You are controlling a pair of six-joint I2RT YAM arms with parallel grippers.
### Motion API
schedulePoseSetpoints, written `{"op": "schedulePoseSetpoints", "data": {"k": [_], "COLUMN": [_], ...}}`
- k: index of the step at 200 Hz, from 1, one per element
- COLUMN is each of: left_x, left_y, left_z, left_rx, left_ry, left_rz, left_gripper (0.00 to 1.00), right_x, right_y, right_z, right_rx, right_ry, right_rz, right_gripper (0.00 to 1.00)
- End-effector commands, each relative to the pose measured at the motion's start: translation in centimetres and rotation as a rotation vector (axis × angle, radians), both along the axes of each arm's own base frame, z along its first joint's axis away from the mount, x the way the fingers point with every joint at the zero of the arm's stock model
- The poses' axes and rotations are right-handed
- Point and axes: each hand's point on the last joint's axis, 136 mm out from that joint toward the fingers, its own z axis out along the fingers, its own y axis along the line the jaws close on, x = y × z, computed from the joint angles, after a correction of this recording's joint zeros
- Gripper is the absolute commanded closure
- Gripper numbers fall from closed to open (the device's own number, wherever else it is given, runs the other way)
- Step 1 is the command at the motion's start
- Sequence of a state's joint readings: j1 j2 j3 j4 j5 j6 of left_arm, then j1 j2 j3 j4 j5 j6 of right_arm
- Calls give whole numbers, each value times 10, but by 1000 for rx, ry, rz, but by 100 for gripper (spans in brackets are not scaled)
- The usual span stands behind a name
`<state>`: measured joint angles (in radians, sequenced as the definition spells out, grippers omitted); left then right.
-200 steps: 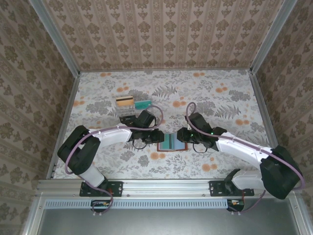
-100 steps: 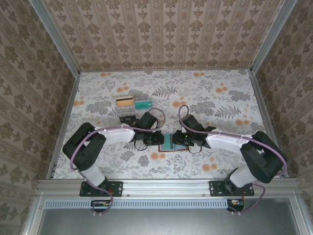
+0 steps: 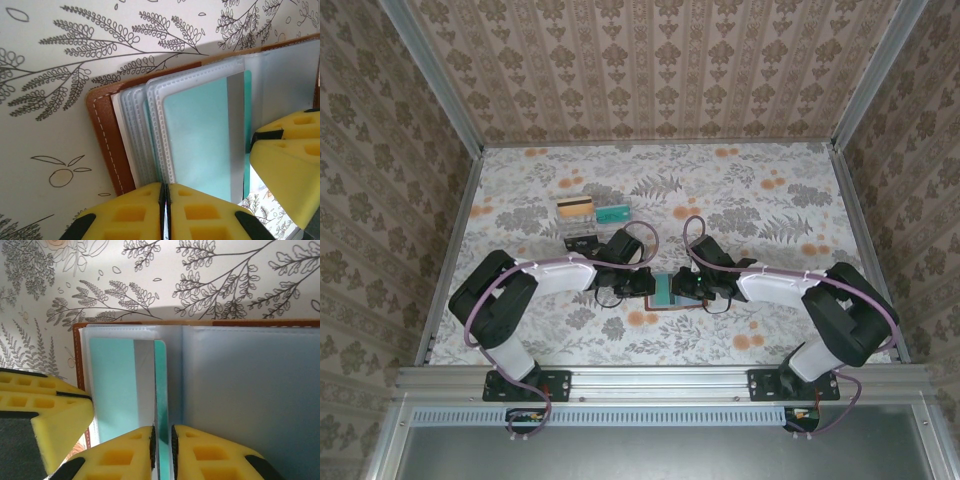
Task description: Take the credit cards out of the card holder
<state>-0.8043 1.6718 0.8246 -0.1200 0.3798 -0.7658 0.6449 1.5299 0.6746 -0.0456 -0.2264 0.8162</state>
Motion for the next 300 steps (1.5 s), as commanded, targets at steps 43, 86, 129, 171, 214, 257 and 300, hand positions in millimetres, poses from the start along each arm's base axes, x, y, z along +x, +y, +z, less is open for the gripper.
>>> {"op": "schedulePoseSetpoints", "data": {"k": [43,86,129,171,214,257,300], "left_x": [-6,-8,-8,-10,-9,-10,-10], "left_y": [4,0,3,13,12,9,7], "left_z": [-11,-11,-12,-19,-19,-19,-18], "left_rx": [41,39,54,98,96,93,88], "left_ry": [26,26,27,41,42,47,51], "left_rz": [-2,-9,-2,12,12,-1,-8], "left_gripper": [88,89,96,100,100,100,100], "right_x": [-6,-6,-6,-6,-9,-3,0], "right_y": [1,7,-9,-30,-32,-18,-14], "right_z": [-13,-9,-5,-1,-4,-6,-13], "right_rx": [26,85,68,39,60,130,147], "right_ry": [53,54,43,29,32,31,46], "right_rz": [-10,-5,-38,-68,-58,-46,-49], "right_gripper": [82,88,100,100,96,79,79]}}
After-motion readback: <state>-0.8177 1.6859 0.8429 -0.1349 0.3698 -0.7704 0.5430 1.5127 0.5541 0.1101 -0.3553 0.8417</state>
